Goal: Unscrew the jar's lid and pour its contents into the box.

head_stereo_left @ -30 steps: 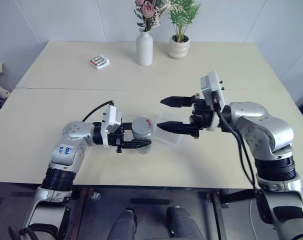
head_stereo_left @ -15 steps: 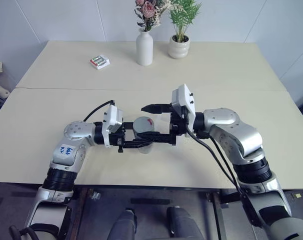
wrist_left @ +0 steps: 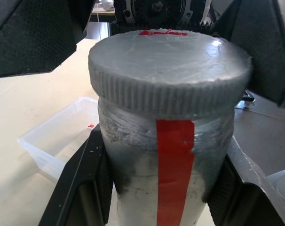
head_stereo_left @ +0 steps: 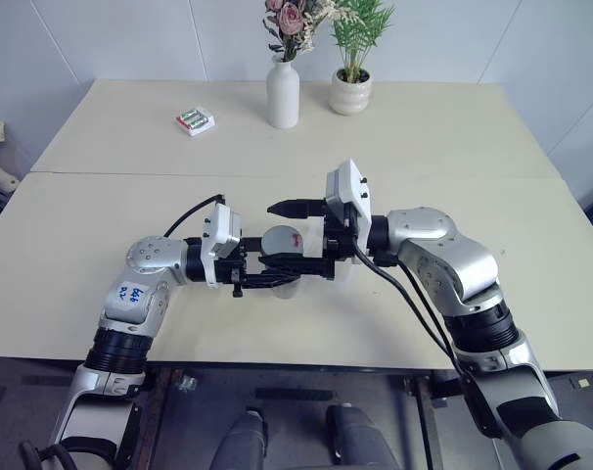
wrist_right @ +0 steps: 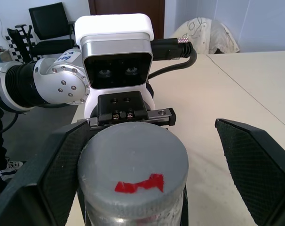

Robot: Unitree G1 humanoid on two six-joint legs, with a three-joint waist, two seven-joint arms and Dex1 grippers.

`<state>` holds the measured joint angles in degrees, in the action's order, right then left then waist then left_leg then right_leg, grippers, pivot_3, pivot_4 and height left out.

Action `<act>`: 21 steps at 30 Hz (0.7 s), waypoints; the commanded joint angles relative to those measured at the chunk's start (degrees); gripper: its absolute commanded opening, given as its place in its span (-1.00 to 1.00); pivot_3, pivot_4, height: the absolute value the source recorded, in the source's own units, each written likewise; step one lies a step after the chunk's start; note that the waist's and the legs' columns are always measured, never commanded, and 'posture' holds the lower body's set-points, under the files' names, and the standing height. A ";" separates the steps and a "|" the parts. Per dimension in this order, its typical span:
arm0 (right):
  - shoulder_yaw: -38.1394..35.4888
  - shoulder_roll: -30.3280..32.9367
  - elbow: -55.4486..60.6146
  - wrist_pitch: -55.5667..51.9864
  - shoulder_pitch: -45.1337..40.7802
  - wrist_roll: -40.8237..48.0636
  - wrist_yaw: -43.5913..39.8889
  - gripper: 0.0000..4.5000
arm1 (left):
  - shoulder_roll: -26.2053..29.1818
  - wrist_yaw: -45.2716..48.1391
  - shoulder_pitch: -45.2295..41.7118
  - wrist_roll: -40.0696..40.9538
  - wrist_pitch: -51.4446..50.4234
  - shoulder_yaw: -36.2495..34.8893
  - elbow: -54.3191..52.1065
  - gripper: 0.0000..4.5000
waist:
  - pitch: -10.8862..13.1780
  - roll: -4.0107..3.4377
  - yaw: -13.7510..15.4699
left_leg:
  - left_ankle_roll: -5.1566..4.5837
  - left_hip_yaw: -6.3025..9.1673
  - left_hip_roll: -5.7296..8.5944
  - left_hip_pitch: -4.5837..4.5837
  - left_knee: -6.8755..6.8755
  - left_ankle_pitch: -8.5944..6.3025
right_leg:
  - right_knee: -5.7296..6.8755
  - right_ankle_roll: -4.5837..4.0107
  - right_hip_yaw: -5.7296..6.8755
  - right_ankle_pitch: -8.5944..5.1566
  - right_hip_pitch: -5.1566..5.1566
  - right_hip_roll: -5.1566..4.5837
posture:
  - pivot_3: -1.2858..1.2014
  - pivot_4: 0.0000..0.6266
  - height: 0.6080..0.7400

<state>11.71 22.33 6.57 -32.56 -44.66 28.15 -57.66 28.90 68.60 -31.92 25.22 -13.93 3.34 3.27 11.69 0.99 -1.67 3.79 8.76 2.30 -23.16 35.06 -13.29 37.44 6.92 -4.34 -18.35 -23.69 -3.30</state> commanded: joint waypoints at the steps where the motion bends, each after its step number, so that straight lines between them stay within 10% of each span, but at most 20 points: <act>1: -3.78 2.16 1.96 -0.37 -0.16 1.25 -0.08 0.99 | 0.04 0.55 -0.44 0.77 0.31 -0.26 -1.65 -0.06 | 0.00 0.00 -0.01 | 0.00 0.00 0.00 0.00 0.00 0.00 | 0.00 0.00 0.00 0.00 0.00 0.00 | 0.03 -0.52 1.00; 21: -7.90 8.55 3.72 -3.21 1.95 4.18 -0.87 0.99 | 0.03 1.04 -0.38 0.68 0.43 -0.40 -0.97 -0.06 | 0.00 0.00 0.07 | 0.00 -0.02 0.01 0.00 0.00 0.00 | -0.01 0.00 -0.01 0.00 0.01 0.00 | 0.03 -0.52 1.00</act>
<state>5.87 30.02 8.62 -35.73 -42.84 31.51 -58.31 28.88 69.28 -31.85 25.27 -14.17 3.38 3.24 11.69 0.99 -1.60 3.79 8.74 2.31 -23.16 35.06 -13.29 37.43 6.92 -4.34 -18.35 -23.67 -3.31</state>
